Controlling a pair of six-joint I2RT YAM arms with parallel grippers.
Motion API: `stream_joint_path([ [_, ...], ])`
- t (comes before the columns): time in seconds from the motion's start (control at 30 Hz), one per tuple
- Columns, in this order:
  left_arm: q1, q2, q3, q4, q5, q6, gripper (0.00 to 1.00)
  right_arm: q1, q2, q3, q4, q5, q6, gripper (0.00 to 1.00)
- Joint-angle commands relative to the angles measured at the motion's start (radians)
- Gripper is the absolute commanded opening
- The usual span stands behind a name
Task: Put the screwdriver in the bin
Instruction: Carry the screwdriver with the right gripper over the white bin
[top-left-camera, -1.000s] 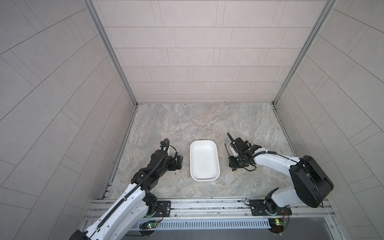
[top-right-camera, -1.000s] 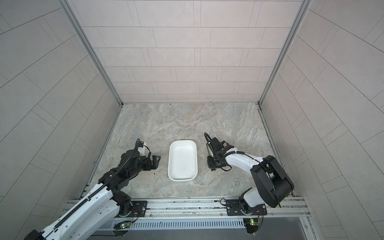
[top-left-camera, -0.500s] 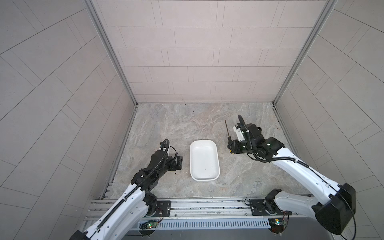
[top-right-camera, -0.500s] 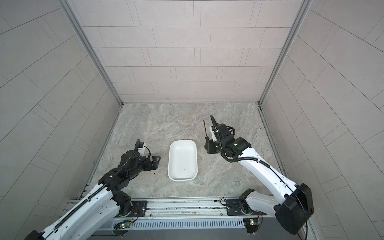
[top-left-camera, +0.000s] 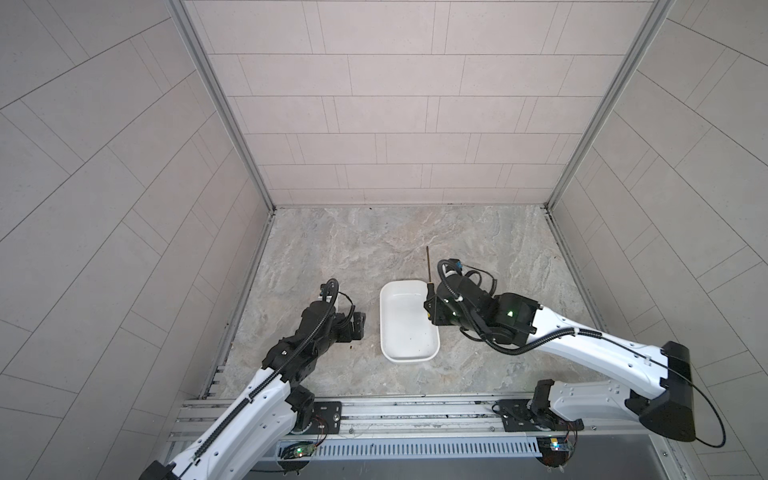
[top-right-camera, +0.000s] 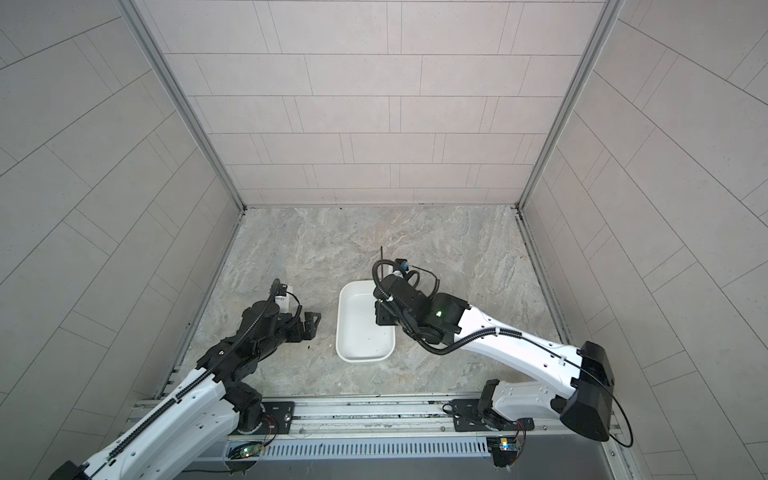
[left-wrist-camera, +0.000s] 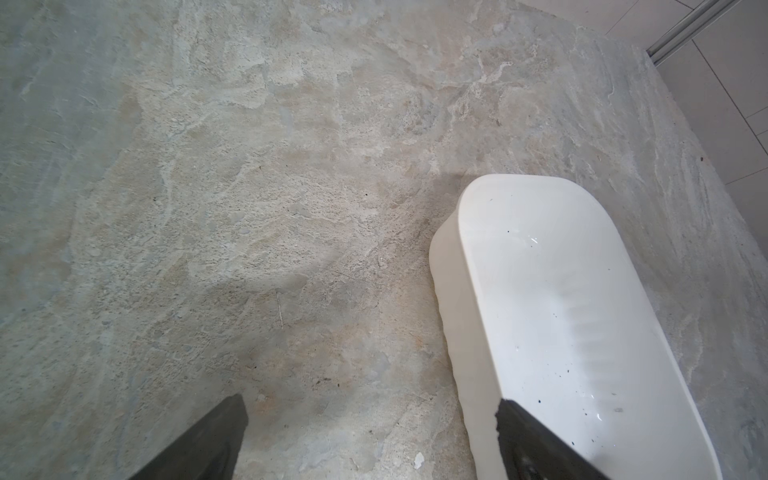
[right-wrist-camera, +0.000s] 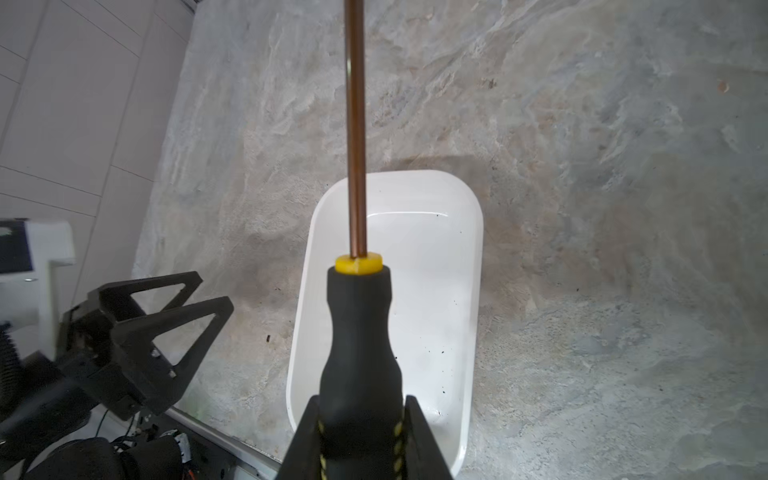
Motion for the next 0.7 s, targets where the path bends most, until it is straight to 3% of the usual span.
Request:
stream_joint_path([
  [0.0, -0.005, -0.010, -0.013, 0.008, -0.013, 0.006, 1.00, 0.029, 0.056, 0.034, -0.033, 0.079, 0.097, 0.00],
  [0.67, -0.004, -0.001, -0.013, 0.012, -0.008, 0.007, 1.00, 0.066, 0.432, 0.131, -0.036, -0.094, 0.123, 0.00],
])
